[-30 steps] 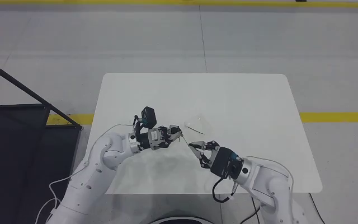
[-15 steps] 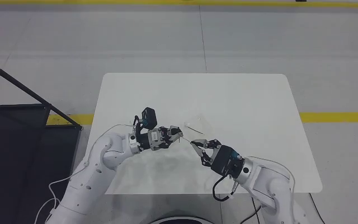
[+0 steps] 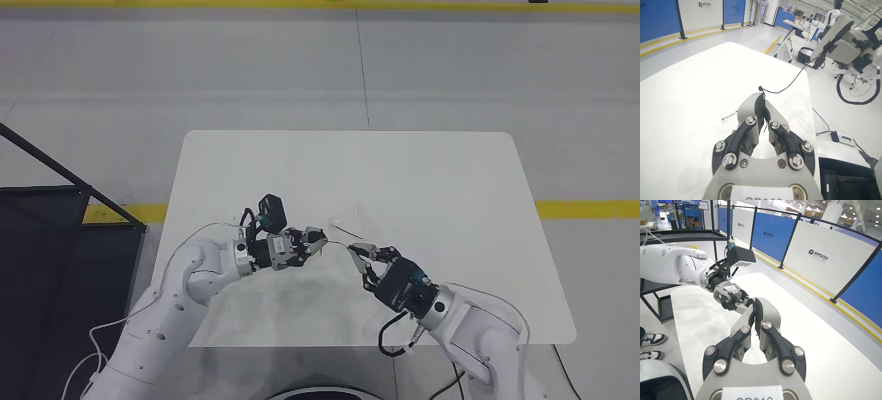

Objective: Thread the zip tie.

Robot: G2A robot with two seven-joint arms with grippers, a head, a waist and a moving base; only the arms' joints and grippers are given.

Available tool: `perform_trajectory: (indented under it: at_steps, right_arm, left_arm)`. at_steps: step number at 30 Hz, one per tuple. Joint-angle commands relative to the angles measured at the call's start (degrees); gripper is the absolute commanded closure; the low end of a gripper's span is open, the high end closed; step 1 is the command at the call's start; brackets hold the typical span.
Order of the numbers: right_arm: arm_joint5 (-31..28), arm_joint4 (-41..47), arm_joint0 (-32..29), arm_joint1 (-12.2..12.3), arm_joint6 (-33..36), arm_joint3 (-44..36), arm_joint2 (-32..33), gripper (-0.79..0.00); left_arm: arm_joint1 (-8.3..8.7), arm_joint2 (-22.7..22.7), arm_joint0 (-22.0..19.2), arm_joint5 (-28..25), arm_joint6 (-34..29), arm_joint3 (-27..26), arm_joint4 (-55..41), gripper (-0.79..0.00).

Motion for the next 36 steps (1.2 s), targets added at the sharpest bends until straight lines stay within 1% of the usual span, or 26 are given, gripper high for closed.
perform_trajectory:
  at_steps: [1, 12, 18, 22, 36]
  right_arm:
    - [1.1, -0.7, -0.3, 0.0, 0.1, -0.4, -0.2, 0.0]
    - [10.3, -5.6, -1.8, -0.1, 1.3, -2.4, -2.9, 0.0]
    - [12.6, -6.8, -2.2, 0.0, 1.1, -2.7, -3.8, 0.0]
    - [13.0, -7.6, -2.2, 0.0, 1.5, -2.8, -4.3, 0.0]
    - [10.0, -10.8, -0.8, 0.5, 2.9, -2.8, -6.3, 0.0]
  left_arm:
    - [0.02, 0.1, -0.1, 0.1, -0.1, 0.1, 0.0, 0.0]
    - [0.21, 0.8, -0.3, 0.5, -0.8, 0.3, 0.3, 0.0]
    - [0.31, 1.0, -0.4, 0.7, -1.0, 0.3, 0.5, 0.0]
    - [0.36, 1.2, -0.5, 1.0, -0.9, 0.3, 0.6, 0.0]
    - [0.52, 1.7, -0.7, 2.2, -0.8, 0.0, 1.1, 0.0]
